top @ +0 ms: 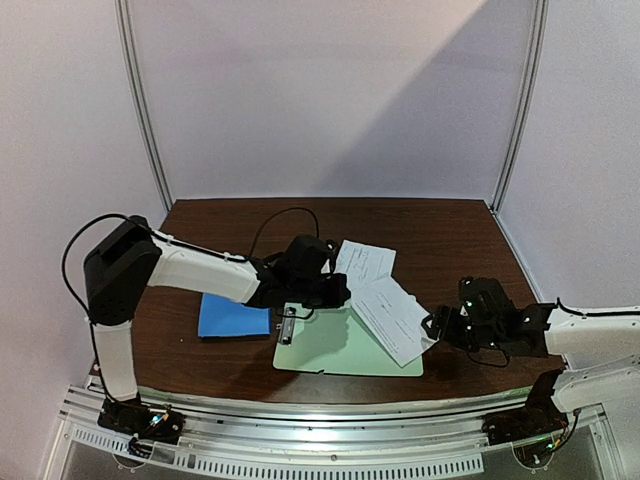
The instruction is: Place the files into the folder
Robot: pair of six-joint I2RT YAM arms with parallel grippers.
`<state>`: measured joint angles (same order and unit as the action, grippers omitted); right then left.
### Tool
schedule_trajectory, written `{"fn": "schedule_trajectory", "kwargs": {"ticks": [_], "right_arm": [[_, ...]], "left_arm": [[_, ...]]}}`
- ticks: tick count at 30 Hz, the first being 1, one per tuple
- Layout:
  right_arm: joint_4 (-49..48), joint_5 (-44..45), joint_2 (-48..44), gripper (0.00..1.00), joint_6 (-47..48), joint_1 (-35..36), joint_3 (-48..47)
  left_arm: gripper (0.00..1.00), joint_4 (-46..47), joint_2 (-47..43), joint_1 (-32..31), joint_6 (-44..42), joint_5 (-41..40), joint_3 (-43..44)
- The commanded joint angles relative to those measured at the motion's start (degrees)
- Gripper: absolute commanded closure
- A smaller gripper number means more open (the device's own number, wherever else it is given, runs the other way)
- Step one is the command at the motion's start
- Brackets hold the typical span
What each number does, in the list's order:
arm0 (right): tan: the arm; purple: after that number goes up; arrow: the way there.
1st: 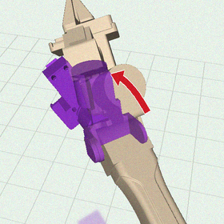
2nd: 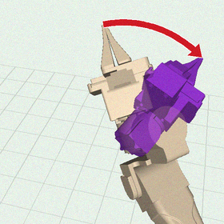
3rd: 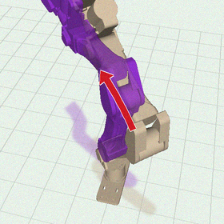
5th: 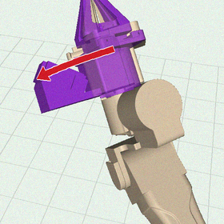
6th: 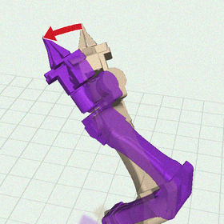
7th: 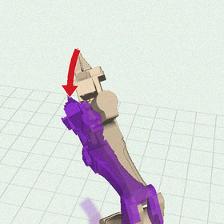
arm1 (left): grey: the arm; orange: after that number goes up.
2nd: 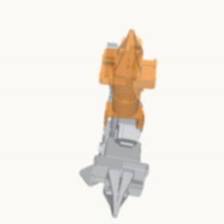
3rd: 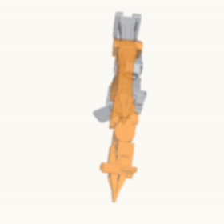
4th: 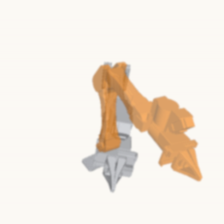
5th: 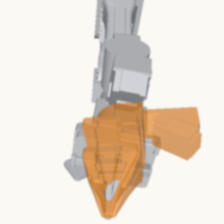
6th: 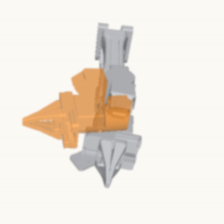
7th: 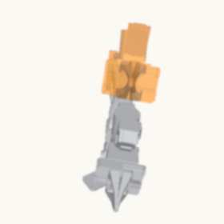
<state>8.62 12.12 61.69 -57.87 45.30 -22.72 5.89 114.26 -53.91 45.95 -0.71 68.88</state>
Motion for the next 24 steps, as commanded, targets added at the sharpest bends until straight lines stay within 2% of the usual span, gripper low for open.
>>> {"fn": "schedule_trajectory", "kwargs": {"ticks": [1, 6, 13, 18, 24], "right_arm": [[1.2, 2.7, -0.9, 0.10, 14.7, -0.2, -2.4], [-10.5, -0.6, -3.4, 0.02, 26.1, -0.3, 1.0], [-26.1, -11.0, -6.3, 0.01, 40.7, -1.5, 4.6], [-36.8, -26.0, -2.5, 0.01, 46.7, -9.4, 6.9], [-49.1, -47.6, 8.8, 0.02, 44.8, -23.2, 4.8]], "left_arm": [[1.00, -3.0, -6.4, 0.6, -10.0, -1.2, 1.8], [1.00, -4.7, -11.5, 0.3, -18.1, -1.3, 1.4], [1.00, -5.4, -15.5, 0.0, -25.9, 0.2, 0.6], [1.00, -5.6, -17.3, -0.6, -30.7, 0.3, 0.5], [1.00, -5.1, -17.9, -0.6, -34.9, 0.3, -0.3]]}}
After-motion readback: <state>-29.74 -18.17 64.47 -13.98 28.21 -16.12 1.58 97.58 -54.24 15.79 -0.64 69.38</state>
